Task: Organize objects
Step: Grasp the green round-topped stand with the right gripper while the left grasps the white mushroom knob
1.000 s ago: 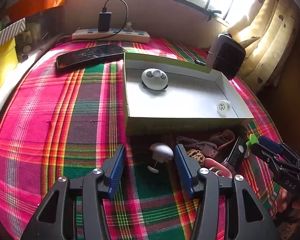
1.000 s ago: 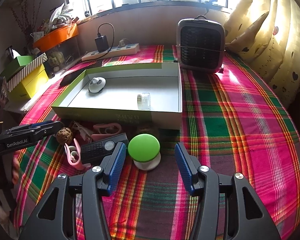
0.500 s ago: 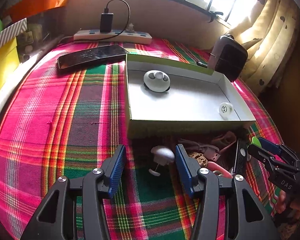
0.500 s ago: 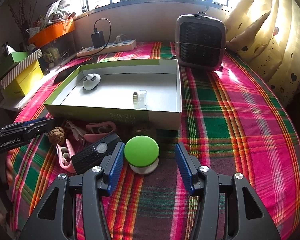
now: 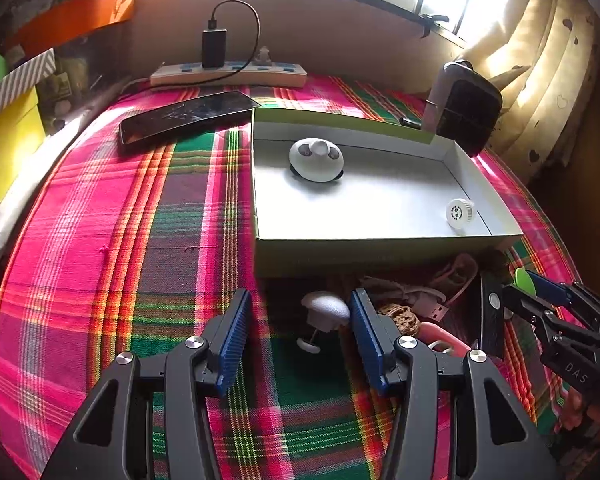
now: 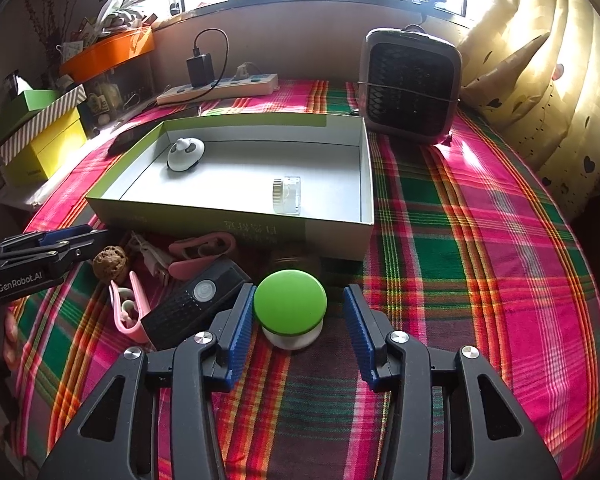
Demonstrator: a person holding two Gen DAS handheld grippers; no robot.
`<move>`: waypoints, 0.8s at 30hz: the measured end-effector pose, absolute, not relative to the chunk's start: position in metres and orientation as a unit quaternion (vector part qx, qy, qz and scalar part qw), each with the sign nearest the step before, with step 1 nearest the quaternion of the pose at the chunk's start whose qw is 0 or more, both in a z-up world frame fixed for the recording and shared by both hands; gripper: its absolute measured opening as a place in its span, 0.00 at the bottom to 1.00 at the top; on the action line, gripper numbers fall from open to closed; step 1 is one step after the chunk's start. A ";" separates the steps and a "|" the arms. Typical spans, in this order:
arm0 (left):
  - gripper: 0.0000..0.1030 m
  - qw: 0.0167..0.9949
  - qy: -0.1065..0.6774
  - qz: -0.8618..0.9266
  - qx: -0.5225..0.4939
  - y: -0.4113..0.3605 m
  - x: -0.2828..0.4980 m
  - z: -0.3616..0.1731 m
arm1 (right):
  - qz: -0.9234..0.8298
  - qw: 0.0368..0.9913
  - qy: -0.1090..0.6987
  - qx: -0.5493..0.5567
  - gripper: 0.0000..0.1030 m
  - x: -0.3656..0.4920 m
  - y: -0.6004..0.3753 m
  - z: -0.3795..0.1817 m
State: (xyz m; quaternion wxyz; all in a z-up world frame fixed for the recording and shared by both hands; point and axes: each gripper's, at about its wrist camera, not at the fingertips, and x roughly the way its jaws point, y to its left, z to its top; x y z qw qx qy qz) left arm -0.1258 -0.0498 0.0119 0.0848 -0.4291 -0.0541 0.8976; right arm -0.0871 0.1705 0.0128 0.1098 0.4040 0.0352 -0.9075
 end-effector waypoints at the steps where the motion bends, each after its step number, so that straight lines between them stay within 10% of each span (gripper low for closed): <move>1: 0.47 0.084 -0.055 0.898 -0.429 -0.050 -0.126 0.012 | -0.908 0.111 0.036 0.404 0.40 -0.087 0.170 0.013; 24: 0.24 0.077 -0.060 0.899 -0.427 -0.055 -0.125 0.012 | -0.908 0.120 0.030 0.401 0.34 -0.083 0.169 0.014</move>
